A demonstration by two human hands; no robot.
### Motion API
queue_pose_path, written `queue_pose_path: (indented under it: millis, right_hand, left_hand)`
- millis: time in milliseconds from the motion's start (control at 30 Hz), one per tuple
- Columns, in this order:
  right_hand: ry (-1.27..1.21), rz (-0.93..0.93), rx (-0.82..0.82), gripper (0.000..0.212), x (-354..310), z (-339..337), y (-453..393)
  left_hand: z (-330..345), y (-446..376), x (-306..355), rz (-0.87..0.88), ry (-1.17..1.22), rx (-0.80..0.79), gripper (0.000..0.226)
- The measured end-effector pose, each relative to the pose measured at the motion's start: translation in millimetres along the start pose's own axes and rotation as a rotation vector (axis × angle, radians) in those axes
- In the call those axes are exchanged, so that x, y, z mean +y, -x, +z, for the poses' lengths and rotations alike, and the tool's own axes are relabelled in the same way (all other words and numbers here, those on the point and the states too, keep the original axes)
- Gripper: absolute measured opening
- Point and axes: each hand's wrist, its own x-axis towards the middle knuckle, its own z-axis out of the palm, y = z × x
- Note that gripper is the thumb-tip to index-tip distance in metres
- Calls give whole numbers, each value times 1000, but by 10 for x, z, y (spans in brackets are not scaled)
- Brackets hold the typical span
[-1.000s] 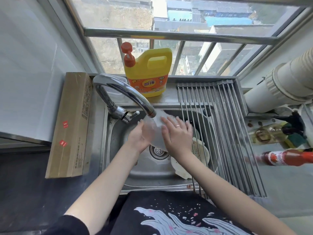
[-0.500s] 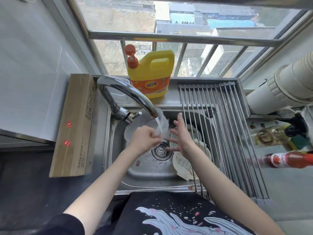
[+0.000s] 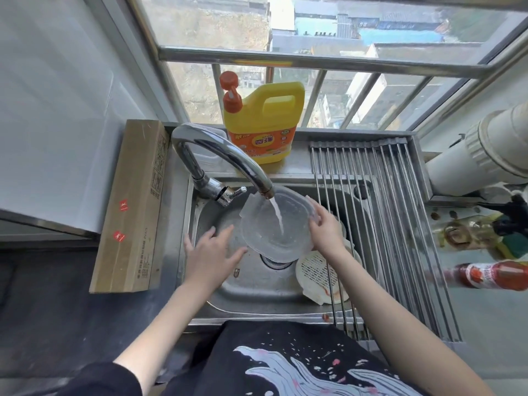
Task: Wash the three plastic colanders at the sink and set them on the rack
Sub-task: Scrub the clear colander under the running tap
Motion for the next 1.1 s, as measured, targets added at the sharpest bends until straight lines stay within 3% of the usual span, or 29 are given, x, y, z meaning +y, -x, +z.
queue_pose_path:
  millis: [133, 233, 300, 400, 433, 467, 533, 600, 733, 833, 900, 933, 1033, 1100]
  right_hand:
    - [-26, -55, -177, 39, -62, -18, -23]
    - [-76, -70, -278, 45, -141, 62, 7]
    - [50, -163, -143, 57, -122, 73, 29]
    - [520, -700, 256, 48, 8, 90, 76]
    - [669, -849, 217, 45, 60, 121, 88]
    - [806, -912, 73, 48, 91, 145, 107]
    - [1088, -725, -207, 62, 91, 251, 166]
    - [1312, -503, -332, 70, 57, 421, 219]
    - [1153, -468, -582, 77, 84, 663, 361]
    - [1318, -596, -437, 71, 113, 376, 148]
    - [1425, -530, -334, 68, 86, 330, 117]
    - [1390, -506, -345, 69, 66, 391, 156]
    - [1016, -496, -605, 65, 48, 491, 290]
    - [857, -640, -521, 55, 76, 307, 266]
  left_hand:
    - [-43, -158, -6, -514, 853, -219, 86]
    - [35, -279, 140, -682, 1221, -461, 44]
    - [124, -329, 196, -693, 1251, -409, 32]
    - [276, -407, 207, -720, 1148, -261, 38]
    - [301, -427, 206, -715, 1085, -221, 37]
    - [260, -407, 248, -702, 1013, -183, 35]
    - [190, -380, 343, -659, 904, -128, 31]
    - [167, -358, 462, -637, 843, -83, 27]
    - [177, -370, 503, -623, 795, -14, 21]
    - [207, -360, 459, -604, 749, -26, 25]
    - [236, -366, 481, -599, 780, -4, 24]
    - [239, -378, 505, -601, 802, 28, 23]
    - [331, -440, 501, -659, 880, 90, 22]
    - [390, -459, 445, -750, 1021, 57, 29]
